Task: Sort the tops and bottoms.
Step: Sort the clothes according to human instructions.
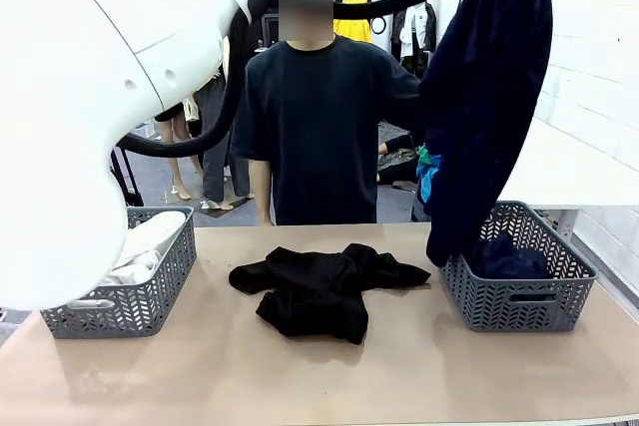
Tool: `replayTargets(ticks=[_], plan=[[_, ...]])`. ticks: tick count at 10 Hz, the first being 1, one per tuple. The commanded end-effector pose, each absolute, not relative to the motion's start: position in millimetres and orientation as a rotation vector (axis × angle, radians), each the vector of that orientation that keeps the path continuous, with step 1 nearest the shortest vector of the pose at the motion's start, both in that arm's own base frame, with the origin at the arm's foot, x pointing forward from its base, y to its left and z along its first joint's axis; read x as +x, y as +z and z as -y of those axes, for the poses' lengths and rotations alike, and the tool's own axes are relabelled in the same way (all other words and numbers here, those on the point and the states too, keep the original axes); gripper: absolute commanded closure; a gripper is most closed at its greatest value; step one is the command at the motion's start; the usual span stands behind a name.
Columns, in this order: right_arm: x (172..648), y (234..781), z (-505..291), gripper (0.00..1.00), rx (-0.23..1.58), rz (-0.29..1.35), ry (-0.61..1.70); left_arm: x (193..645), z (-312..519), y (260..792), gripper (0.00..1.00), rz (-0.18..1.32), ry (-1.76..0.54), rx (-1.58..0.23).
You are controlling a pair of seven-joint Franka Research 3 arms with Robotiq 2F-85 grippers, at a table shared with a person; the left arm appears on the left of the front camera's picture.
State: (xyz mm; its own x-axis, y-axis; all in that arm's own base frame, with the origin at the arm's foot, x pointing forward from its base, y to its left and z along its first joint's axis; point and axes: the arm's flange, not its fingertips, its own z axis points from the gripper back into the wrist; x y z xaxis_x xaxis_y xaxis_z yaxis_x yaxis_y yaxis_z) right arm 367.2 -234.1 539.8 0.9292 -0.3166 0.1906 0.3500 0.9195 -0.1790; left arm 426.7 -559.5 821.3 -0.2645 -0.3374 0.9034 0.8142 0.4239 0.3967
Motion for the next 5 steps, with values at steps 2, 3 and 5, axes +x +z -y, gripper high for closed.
replayTargets(ticks=[2,3,5], plan=[[368.7,540.4,234.5,0.00,-0.217,0.159,-0.342,651.1,871.2,1022.1,1.00,1.381,-1.175,-0.541],[368.7,540.4,234.5,0.00,-0.217,0.159,-0.342,651.7,884.4,1008.6,1.00,1.357,-1.200,-0.561],[368.7,540.4,234.5,0.00,-0.217,0.159,-0.342,649.8,905.5,962.5,1.00,1.234,-1.267,-0.577]])
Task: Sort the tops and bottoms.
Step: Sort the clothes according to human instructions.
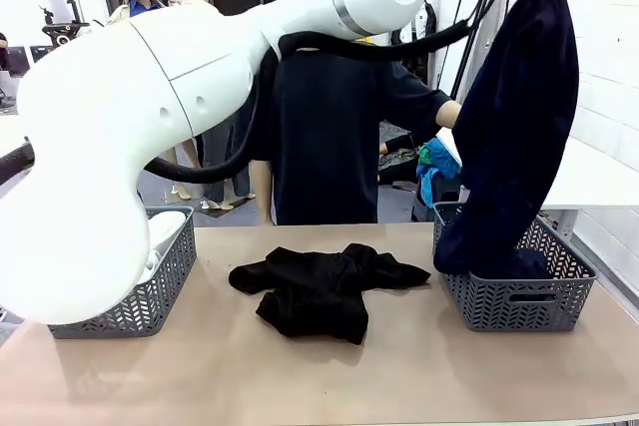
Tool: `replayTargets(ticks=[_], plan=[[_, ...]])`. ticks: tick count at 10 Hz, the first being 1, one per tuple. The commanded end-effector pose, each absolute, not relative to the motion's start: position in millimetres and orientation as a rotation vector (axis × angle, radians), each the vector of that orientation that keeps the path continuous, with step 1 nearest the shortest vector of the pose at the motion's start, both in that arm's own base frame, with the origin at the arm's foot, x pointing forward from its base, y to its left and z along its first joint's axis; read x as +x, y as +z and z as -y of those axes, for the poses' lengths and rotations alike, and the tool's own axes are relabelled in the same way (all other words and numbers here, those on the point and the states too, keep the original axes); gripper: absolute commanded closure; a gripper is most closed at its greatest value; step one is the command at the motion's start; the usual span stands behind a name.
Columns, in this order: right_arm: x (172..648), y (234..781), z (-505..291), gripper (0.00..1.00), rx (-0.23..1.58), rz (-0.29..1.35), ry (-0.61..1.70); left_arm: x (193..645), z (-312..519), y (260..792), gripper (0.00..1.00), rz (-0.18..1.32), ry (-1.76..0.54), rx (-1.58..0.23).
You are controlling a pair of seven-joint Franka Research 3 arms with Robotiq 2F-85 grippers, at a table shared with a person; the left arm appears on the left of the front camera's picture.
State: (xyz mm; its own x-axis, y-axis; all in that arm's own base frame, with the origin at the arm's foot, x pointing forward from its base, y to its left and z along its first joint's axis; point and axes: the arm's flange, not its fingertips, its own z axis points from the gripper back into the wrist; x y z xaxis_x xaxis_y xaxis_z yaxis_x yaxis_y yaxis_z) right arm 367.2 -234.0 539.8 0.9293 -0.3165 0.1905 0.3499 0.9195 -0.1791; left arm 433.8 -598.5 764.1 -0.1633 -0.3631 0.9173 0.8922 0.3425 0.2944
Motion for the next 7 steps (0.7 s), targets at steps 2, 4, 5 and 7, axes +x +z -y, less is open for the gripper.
replayTargets(ticks=[2,4,5,7], plan=[[368.7,540.4,234.5,0.00,-0.217,0.159,-0.342,644.9,918.8,910.8,1.00,1.109,-1.286,-0.617],[368.7,540.4,234.5,0.00,-0.217,0.159,-0.342,633.7,938.3,861.5,1.00,1.007,-1.334,-0.661],[368.7,540.4,234.5,0.00,-0.217,0.159,-0.342,630.6,945.5,843.2,1.00,0.957,-1.354,-0.666],[368.7,540.4,234.5,0.00,-0.217,0.159,-0.342,630.9,938.7,827.0,1.00,0.884,-1.365,-0.617]])
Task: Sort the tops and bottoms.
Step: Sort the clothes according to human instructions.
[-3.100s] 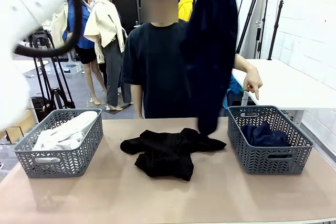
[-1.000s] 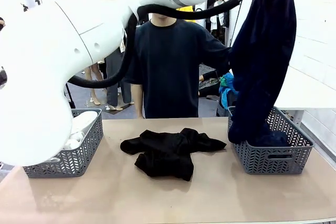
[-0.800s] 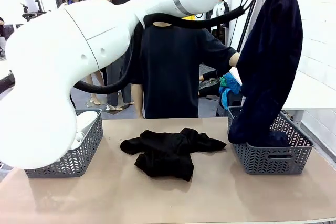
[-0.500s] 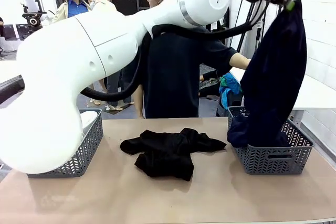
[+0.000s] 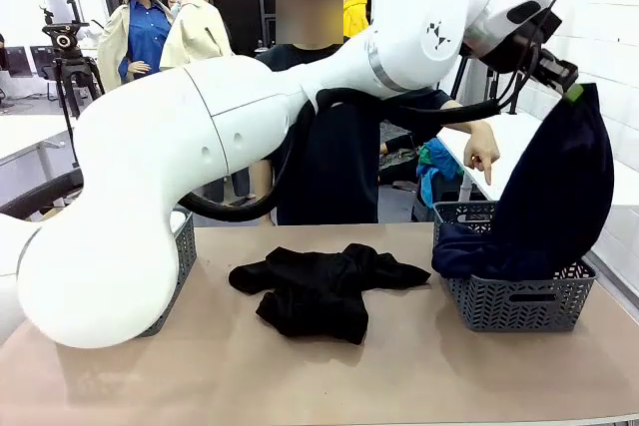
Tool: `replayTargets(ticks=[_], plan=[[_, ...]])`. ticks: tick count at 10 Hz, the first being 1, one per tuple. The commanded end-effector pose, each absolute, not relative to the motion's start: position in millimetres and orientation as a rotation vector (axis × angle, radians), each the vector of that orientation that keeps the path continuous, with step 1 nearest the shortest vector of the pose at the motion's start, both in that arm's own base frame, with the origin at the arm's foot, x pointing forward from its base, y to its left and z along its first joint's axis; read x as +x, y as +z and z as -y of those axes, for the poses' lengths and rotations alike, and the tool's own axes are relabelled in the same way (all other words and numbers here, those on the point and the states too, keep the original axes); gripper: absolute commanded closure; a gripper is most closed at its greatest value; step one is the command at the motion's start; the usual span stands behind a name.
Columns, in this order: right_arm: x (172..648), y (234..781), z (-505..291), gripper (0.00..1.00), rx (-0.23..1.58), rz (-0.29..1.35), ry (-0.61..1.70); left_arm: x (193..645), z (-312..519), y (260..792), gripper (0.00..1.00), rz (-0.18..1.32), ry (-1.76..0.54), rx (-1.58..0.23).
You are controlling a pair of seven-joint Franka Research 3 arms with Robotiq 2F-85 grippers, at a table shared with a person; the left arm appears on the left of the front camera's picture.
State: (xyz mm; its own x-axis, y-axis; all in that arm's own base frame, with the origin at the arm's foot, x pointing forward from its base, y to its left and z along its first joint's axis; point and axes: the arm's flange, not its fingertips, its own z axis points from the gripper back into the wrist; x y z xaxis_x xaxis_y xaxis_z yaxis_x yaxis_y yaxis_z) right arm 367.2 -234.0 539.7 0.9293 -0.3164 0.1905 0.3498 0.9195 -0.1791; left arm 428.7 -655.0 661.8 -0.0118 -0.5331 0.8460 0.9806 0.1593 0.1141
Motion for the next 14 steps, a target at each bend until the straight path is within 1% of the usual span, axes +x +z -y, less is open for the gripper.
replayTargets(ticks=[1,2,4,5,10,11,12,13,14], plan=[[368.7,540.4,234.5,0.00,-0.217,0.159,-0.342,630.9,929.3,813.9,1.00,0.857,-1.360,-0.542],[368.7,540.4,234.5,0.00,-0.217,0.159,-0.342,626.1,923.2,799.9,1.00,0.813,-1.357,-0.480],[368.7,540.4,234.5,0.00,-0.217,0.159,-0.342,616.7,911.0,775.2,1.00,0.719,-1.352,-0.437],[368.7,540.4,234.5,0.00,-0.217,0.159,-0.342,438.9,652.7,638.1,1.00,0.818,-1.369,-0.516],[368.7,540.4,234.5,0.00,-0.217,0.159,-0.342,439.4,653.0,634.6,1.00,0.801,-1.362,-0.499],[368.7,540.4,234.5,0.00,-0.217,0.159,-0.342,449.0,652.0,611.6,1.00,0.764,-1.353,-0.500],[368.7,540.4,234.5,0.00,-0.217,0.159,-0.342,467.4,655.0,590.5,1.00,0.762,-1.321,-0.478],[368.7,540.4,234.5,0.00,-0.217,0.159,-0.342,486.2,659.6,573.7,1.00,0.729,-1.289,-0.498],[368.7,540.4,234.5,0.00,-0.217,0.159,-0.342,504.1,666.4,553.1,1.00,0.651,-1.283,-0.518]])
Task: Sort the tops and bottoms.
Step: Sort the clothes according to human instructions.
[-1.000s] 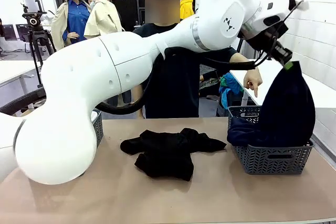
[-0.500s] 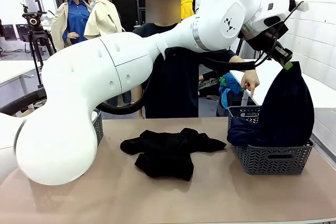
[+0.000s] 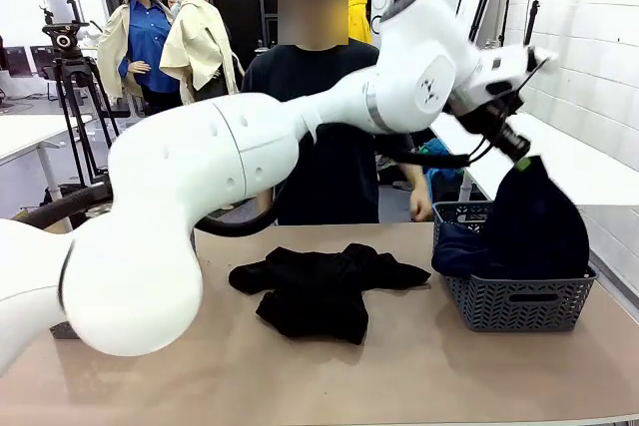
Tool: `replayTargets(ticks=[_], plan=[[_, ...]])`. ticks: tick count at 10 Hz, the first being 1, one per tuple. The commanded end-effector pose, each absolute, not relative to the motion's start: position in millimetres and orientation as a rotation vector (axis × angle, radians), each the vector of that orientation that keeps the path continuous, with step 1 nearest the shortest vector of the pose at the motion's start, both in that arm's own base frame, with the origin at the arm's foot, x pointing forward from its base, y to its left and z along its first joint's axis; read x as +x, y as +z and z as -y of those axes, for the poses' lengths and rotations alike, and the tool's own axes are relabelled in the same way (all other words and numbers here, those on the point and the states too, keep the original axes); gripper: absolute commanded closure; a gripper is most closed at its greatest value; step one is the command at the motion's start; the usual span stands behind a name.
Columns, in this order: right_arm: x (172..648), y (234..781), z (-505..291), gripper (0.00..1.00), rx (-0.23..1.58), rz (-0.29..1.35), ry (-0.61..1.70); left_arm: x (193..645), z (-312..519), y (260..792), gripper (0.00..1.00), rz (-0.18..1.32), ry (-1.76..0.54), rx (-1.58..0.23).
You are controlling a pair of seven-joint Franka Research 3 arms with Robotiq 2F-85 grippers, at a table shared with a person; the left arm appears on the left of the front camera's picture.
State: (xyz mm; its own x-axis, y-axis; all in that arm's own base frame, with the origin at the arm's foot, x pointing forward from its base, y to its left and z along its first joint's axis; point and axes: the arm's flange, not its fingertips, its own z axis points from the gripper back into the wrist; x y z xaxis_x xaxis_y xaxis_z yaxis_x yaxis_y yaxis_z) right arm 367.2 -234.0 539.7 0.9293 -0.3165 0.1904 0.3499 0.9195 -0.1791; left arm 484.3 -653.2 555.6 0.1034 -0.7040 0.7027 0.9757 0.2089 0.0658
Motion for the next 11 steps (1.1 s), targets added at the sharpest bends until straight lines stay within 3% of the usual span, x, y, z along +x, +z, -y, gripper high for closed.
replayTargets(ticks=[1,4,5,9,10,11], plan=[[368.7,540.4,234.5,0.00,-0.217,0.159,-0.342,511.2,671.5,535.6,1.00,0.627,-1.285,-0.473],[368.7,540.4,234.5,0.00,-0.217,0.159,-0.342,512.7,684.6,513.3,1.00,0.578,-1.308,-0.428],[368.7,540.4,234.5,0.00,-0.217,0.159,-0.342,510.2,685.9,514.1,0.87,0.586,-1.319,-0.426],[368.7,540.4,234.5,0.00,-0.217,0.159,-0.342,506.0,684.5,518.3,0.09,0.602,-1.325,-0.374],[368.7,540.4,234.5,0.00,-0.217,0.159,-0.342,504.9,679.2,521.6,0.00,0.613,-1.322,-0.362],[368.7,540.4,234.5,0.00,-0.217,0.159,-0.342,502.3,675.1,527.0,0.00,0.619,-1.320,-0.363]])
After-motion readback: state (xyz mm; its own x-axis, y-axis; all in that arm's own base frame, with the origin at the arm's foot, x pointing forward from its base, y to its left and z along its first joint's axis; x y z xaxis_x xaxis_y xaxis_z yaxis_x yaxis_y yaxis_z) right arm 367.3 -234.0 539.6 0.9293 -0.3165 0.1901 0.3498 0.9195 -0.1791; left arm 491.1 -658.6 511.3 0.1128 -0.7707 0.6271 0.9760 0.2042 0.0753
